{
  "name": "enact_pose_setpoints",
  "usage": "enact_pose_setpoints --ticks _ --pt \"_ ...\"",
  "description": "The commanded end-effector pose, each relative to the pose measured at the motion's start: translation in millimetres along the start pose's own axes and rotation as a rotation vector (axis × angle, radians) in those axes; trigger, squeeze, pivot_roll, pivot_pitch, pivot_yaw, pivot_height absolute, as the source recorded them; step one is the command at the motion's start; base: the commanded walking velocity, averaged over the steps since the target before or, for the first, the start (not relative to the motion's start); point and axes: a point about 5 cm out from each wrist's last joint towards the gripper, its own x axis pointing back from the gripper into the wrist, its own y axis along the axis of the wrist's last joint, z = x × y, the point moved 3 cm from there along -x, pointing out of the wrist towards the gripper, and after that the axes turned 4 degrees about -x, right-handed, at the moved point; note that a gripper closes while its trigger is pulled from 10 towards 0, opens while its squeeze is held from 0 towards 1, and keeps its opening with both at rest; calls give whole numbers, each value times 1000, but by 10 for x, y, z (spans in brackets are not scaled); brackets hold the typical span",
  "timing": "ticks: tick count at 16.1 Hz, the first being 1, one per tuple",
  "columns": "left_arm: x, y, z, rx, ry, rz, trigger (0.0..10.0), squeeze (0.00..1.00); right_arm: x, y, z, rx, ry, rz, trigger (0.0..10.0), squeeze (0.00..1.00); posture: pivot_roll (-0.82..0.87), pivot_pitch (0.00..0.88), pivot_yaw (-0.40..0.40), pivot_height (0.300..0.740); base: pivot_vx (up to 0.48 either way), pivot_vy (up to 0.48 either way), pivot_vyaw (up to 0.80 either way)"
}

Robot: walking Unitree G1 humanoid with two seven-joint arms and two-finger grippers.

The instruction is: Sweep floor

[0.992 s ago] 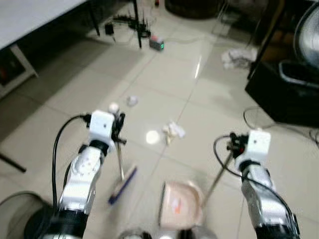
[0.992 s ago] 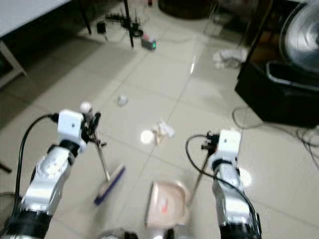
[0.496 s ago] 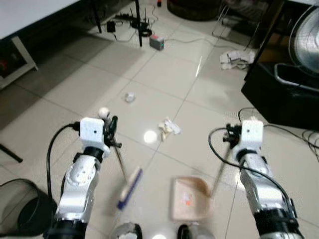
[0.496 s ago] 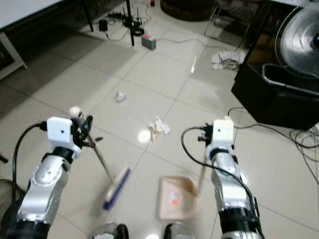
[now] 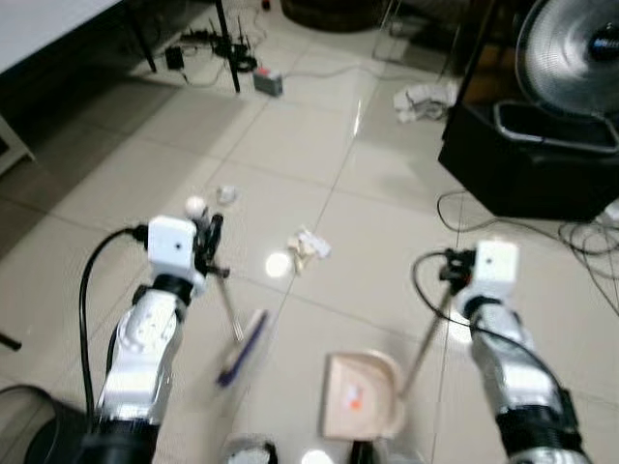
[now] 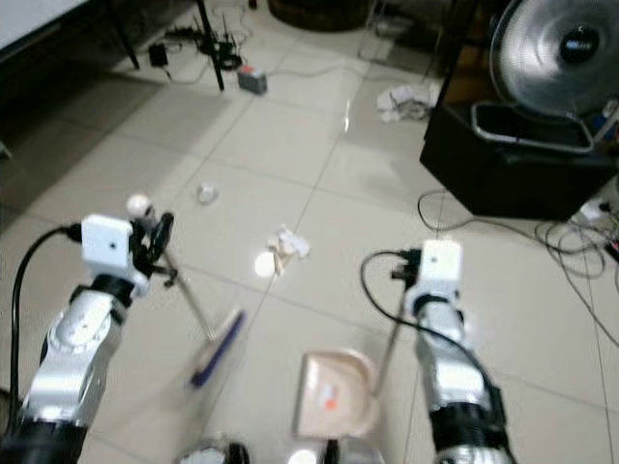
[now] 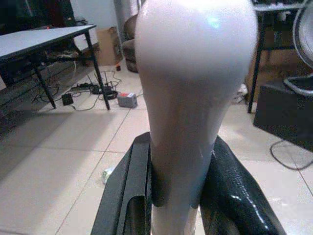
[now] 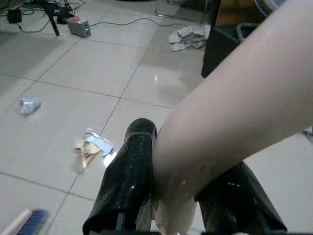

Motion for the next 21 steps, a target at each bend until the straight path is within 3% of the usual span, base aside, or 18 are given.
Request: enact_pose_setpoints --ticks 1,4,15,21 --pt "17 53 120 -39 23 -23 10000 0 -15 65 126 -20 37 -47 10000 0 67 137 25 740 390 0 0" --pt "13 72 168 -43 39 -30 10000 0 -27 95 143 -32 41 -72 10000 0 73 137 20 740 400 0 0" --pt "50 -50 67 6 63 -5 10000 0 -66 210 80 -37 -7 -146 10000 0 55 137 5 740 406 0 0" --pt "62 -10 93 3 83 -25 10000 0 -83 236 221 -13 79 -158 10000 0 56 142 -7 740 427 0 0"
